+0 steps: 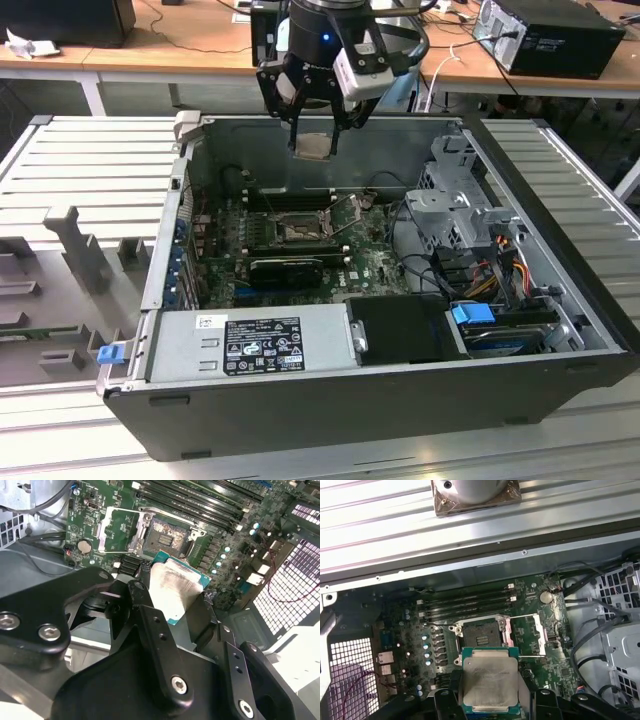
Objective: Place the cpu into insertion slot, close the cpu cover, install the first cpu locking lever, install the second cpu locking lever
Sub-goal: 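Place the cpu into insertion slot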
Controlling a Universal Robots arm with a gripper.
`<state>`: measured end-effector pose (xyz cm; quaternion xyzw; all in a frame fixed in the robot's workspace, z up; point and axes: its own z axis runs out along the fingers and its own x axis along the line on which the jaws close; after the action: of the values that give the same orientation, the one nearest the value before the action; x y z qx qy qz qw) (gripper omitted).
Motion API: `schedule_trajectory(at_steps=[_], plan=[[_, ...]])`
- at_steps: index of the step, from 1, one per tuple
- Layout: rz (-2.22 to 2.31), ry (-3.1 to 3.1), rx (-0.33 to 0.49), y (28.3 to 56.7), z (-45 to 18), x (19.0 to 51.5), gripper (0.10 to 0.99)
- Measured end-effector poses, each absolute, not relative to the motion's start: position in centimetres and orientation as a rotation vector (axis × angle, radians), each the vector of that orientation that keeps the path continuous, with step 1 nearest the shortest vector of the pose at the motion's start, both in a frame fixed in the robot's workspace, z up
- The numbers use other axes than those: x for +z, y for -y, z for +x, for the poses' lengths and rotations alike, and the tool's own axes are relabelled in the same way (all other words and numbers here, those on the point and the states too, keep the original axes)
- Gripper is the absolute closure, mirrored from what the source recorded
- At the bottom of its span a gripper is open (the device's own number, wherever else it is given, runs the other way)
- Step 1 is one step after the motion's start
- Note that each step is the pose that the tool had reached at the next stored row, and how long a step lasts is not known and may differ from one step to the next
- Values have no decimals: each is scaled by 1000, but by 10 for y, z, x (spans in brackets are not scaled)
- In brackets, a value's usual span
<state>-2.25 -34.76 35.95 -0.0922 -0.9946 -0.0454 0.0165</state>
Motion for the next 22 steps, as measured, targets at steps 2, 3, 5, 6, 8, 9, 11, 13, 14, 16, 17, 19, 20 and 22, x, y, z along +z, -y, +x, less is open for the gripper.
schedule_trajectory(at_steps=[2, 3, 5, 6, 8, 9, 11, 13, 14, 16, 17, 19, 20, 22], plan=[[-305, 3091, -141, 348, -22, 359, 557], [-308, 3091, -142, 348, -22, 359, 557], [-318, 3090, -142, 348, -22, 359, 557], [-322, 3090, -142, 348, -22, 359, 557], [-332, 3089, -142, 348, -22, 359, 557], [-339, 3088, -142, 348, -22, 359, 557], [-348, 3088, -142, 348, -22, 359, 557], [-356, 3087, -142, 348, -22, 359, 557], [-359, 3087, -142, 348, -22, 359, 557], [-370, 3086, -143, 348, -22, 359, 557], [-375, 3085, -143, 348, -22, 359, 557], [-381, 3085, -143, 348, -22, 359, 557], [-386, 3084, -143, 348, -22, 359, 557], [-397, 3083, -143, 348, -22, 360, 557]])
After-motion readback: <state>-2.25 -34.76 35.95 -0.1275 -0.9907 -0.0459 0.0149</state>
